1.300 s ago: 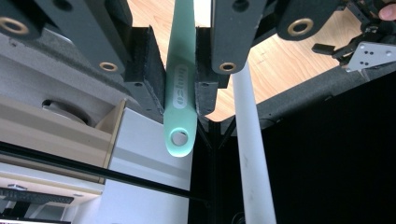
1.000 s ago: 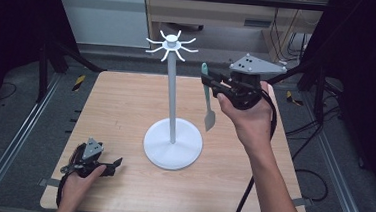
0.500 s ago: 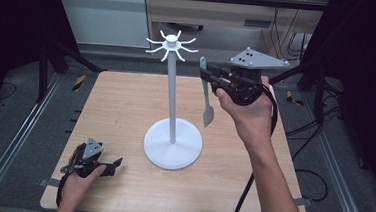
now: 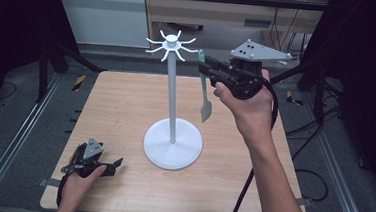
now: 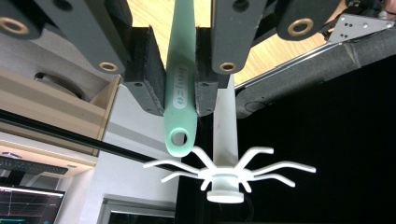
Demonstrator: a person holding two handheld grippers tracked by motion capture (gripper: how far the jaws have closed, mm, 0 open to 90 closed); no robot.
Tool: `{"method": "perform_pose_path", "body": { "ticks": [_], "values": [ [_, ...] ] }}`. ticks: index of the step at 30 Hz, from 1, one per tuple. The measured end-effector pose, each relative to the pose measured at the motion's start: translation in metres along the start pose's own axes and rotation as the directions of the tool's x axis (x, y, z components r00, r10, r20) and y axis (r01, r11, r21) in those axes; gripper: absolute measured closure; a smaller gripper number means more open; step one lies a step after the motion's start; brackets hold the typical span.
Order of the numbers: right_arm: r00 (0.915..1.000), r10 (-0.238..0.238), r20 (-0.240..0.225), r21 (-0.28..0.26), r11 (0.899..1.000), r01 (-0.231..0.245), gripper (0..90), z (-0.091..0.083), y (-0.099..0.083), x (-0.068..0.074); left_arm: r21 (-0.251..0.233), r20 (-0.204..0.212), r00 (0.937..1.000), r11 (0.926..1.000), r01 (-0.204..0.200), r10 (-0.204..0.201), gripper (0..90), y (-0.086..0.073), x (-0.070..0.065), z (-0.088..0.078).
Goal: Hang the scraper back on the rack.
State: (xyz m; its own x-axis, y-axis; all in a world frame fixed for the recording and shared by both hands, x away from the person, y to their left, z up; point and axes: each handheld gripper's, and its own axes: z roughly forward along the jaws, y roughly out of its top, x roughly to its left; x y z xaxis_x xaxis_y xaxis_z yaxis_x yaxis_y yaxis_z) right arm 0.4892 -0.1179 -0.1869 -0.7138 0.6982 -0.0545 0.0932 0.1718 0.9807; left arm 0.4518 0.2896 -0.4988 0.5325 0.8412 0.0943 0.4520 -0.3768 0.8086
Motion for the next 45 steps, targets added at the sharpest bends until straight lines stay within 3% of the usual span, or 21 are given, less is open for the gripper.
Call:
{"method": "perform_pose_path", "body": {
  "ticks": [28, 37, 45],
  "values": [
    [0.9987, 0.01, -0.049, 0.031, 0.999, -0.008, 74.3, 0.018, 0.003, -0.001, 0.003, 0.002, 1.0, 1.0, 0.002, -0.002, 4.5, 0.0, 0.0, 0.001],
    [0.999, 0.01, -0.044, 0.025, 1.0, -0.009, 73.9, 0.018, 0.002, -0.001, 0.004, 0.0, 1.0, 1.0, 0.003, -0.003, 4.6, 0.0, 0.001, 0.001],
    [0.9996, 0.0, -0.029, 0.031, 1.0, 0.001, 67.2, 0.009, -0.006, -0.001, 0.009, -0.001, 1.0, 1.0, -0.002, 0.002, 4.6, 0.0, 0.001, 0.0]
  ]
}}
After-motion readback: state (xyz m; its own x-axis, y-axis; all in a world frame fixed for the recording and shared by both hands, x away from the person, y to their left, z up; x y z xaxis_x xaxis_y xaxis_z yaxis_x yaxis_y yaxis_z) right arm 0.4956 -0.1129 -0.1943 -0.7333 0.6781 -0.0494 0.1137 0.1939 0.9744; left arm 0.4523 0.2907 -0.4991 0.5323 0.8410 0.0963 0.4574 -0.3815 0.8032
